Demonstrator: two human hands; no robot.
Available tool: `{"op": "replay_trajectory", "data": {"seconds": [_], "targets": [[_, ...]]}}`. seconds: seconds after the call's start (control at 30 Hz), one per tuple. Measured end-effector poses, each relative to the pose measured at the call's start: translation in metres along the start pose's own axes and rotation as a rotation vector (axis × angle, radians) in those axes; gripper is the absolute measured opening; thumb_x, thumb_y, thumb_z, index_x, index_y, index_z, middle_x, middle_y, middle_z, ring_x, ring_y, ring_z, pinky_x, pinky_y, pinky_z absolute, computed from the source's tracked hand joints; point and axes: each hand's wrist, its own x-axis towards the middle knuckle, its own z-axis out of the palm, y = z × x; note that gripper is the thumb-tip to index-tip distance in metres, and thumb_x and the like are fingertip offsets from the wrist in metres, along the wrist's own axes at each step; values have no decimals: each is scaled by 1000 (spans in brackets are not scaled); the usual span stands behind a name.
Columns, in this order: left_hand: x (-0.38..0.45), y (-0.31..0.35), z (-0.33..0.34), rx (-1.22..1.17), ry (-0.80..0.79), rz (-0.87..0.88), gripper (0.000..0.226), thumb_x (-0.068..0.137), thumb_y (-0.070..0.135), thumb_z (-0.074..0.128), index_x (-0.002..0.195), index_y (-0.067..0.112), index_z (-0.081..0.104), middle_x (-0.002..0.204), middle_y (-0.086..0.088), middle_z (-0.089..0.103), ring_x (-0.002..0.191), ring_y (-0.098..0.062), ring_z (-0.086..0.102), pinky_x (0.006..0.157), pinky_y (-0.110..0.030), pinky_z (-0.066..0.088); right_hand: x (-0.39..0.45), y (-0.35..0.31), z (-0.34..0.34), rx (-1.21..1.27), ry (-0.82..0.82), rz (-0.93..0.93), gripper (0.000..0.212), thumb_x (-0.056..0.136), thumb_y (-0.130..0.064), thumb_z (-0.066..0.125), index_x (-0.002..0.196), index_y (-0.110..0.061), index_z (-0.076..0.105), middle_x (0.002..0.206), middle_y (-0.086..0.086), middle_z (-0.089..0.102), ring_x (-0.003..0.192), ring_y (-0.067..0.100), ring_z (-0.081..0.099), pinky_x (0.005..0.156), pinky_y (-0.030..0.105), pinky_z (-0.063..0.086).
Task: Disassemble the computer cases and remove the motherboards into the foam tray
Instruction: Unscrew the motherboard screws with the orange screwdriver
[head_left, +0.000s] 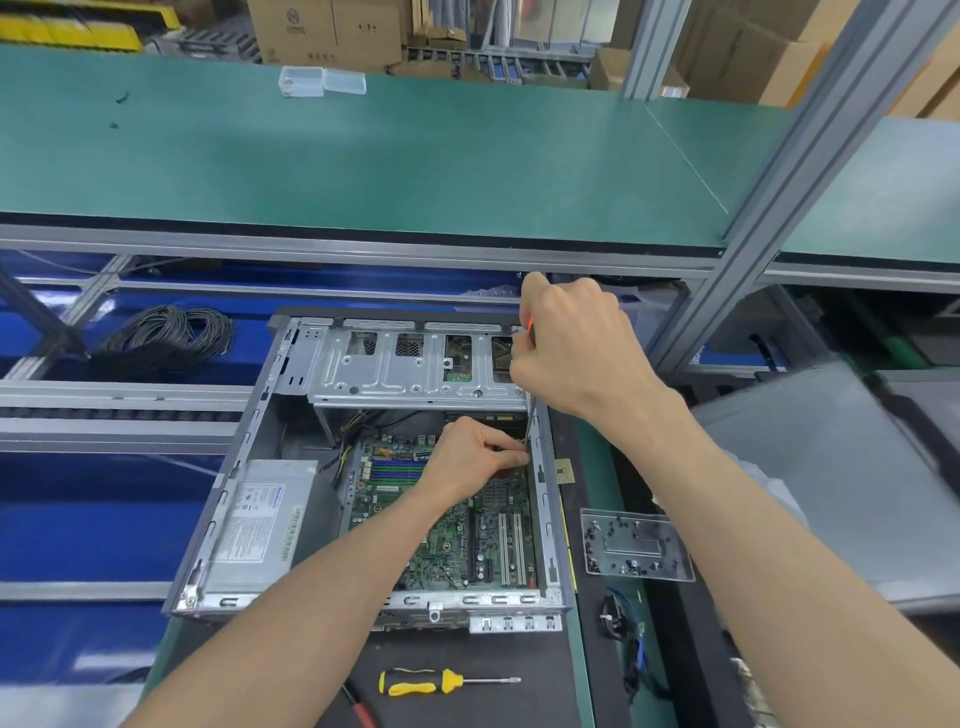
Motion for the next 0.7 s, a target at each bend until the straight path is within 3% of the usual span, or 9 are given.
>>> {"op": "replay_trajectory", "data": {"seconds": [0.23, 0.4, 0.53, 0.7], "targets": [[1, 3, 1, 2, -7, 10, 12, 79, 29, 83, 90, 28, 82, 88, 18, 76, 82, 8, 68, 77, -12, 48, 0, 3, 3, 23, -4, 19, 16, 84, -16, 56, 93, -11, 45, 78, 10, 55, 75, 38, 50, 59, 36, 38], [-1, 2, 4, -19, 17, -3, 13, 80, 29, 83, 93, 27, 82, 82, 10, 77, 83, -13, 71, 81, -24, 53, 0, 6, 3, 23, -3, 6, 13, 90, -18, 55, 93, -11, 44, 77, 9, 56, 74, 38, 52, 63, 40, 47], [-1, 1, 4, -33, 29, 1, 13, 80, 30, 83, 93, 27, 82, 75, 15, 75, 70, 1, 67, 69, -11, 49, 0, 5, 2, 37, 3, -7, 12, 90, -17, 54, 93, -11, 44, 75, 8, 56, 72, 36, 53, 63, 41, 50], [-2, -1, 4, -38, 25, 12, 13, 81, 26, 83, 94, 26, 82, 86, 17, 76, 82, 5, 69, 77, -9, 50, -2, 5, 2, 38, 4, -1, 13, 91, -18, 56, 95, -11, 46, 74, 7, 57, 70, 34, 53, 64, 43, 52]]}}
